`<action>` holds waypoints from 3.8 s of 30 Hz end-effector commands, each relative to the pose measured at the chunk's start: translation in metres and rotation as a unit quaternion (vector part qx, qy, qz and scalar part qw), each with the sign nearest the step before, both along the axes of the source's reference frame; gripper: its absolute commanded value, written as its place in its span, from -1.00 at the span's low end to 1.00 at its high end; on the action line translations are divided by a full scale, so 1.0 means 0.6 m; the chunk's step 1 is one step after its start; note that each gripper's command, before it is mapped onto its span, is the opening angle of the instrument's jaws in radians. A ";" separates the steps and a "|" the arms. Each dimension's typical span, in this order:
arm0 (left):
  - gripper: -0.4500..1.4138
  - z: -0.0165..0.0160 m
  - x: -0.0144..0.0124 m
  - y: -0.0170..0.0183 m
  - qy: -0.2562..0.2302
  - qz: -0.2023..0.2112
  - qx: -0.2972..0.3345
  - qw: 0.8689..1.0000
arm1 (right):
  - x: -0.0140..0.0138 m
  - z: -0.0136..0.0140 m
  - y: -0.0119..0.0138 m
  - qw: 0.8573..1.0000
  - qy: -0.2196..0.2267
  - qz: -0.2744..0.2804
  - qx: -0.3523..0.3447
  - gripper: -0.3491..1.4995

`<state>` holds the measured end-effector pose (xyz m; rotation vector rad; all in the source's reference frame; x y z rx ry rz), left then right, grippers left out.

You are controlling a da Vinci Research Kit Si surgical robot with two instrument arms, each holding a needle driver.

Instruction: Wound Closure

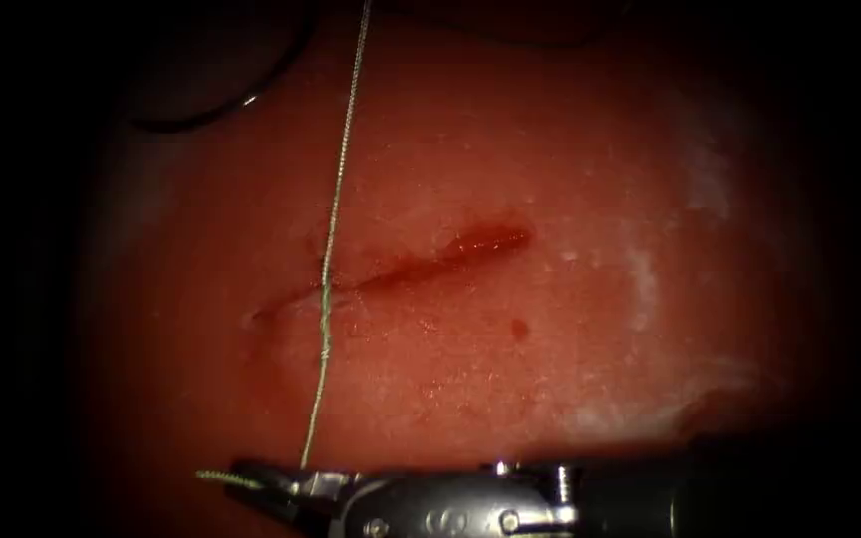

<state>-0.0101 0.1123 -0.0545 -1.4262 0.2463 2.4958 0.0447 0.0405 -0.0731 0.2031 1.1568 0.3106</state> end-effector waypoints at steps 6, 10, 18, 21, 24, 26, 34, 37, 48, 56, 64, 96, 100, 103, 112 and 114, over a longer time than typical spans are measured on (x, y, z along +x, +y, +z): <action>-0.89 0.0002 -0.0008 0.0018 -0.002 -0.002 0.000 1.000 | 0.0017 0.0004 -0.0016 1.000 0.000 -0.006 0.002 -1.00; -0.89 0.0002 -0.0010 0.0021 -0.001 0.000 -0.002 1.000 | 0.0015 0.0006 -0.0015 1.000 -0.003 -0.008 0.003 -1.00; -0.89 0.0003 -0.0009 0.0016 -0.003 0.002 -0.002 1.000 | 0.0013 0.0008 -0.0012 1.000 -0.002 -0.007 0.006 -1.00; -0.89 -0.0001 -0.0002 0.0003 -0.010 0.013 -0.003 1.000 | 0.0008 0.0007 -0.0001 1.000 -0.004 -0.002 0.009 -1.00; -0.89 -0.0012 0.0003 -0.0009 -0.019 0.017 0.005 1.000 | 0.0005 0.0007 0.0008 1.000 -0.002 0.011 0.018 -1.00; -0.89 -0.0031 0.0007 -0.0023 -0.026 0.022 0.010 0.999 | 0.0004 0.0007 0.0019 0.999 -0.007 0.033 0.036 -0.65; -0.89 -0.0146 0.0018 -0.0079 -0.081 0.027 0.038 0.996 | -0.0012 -0.0032 0.0064 0.996 -0.004 0.068 0.055 0.63; -0.89 -0.0186 0.0025 -0.0099 -0.102 0.020 0.041 0.994 | -0.0020 -0.0047 0.0077 0.996 0.000 0.063 0.062 0.76; -0.89 -0.0339 0.0077 -0.0269 -0.184 -0.015 0.052 0.981 | -0.0023 -0.0039 0.0183 0.994 0.009 0.063 0.084 0.53; -0.89 -0.0391 0.0097 -0.0375 -0.190 -0.031 0.075 0.978 | 0.0061 0.0032 0.0236 0.994 0.027 0.032 0.096 0.33; -0.89 -0.0412 0.0097 -0.0493 -0.224 -0.065 0.103 0.967 | 0.0156 0.0060 0.0278 0.995 0.041 0.040 0.088 -0.04; -0.89 -0.0237 0.0109 -0.0671 -0.249 -0.153 0.128 0.948 | 0.0017 0.0017 0.0360 0.940 0.257 0.176 0.141 -0.53; -0.89 -0.0223 0.0117 -0.0665 -0.252 -0.162 0.140 0.944 | 0.0018 0.0006 0.0362 0.938 0.277 0.149 0.147 -0.56; -0.89 -0.0228 0.0115 -0.0668 -0.250 -0.166 0.139 0.944 | 0.0023 0.0010 0.0356 0.939 0.275 0.141 0.148 -0.58; -0.89 -0.0230 0.0089 -0.0674 -0.254 -0.164 0.143 0.942 | 0.0021 0.0005 0.0366 0.935 0.286 0.150 0.147 -0.35; -0.89 -0.0222 0.0098 -0.0670 -0.255 -0.161 0.143 0.943 | 0.0017 -0.0003 0.0370 0.934 0.286 0.150 0.149 0.07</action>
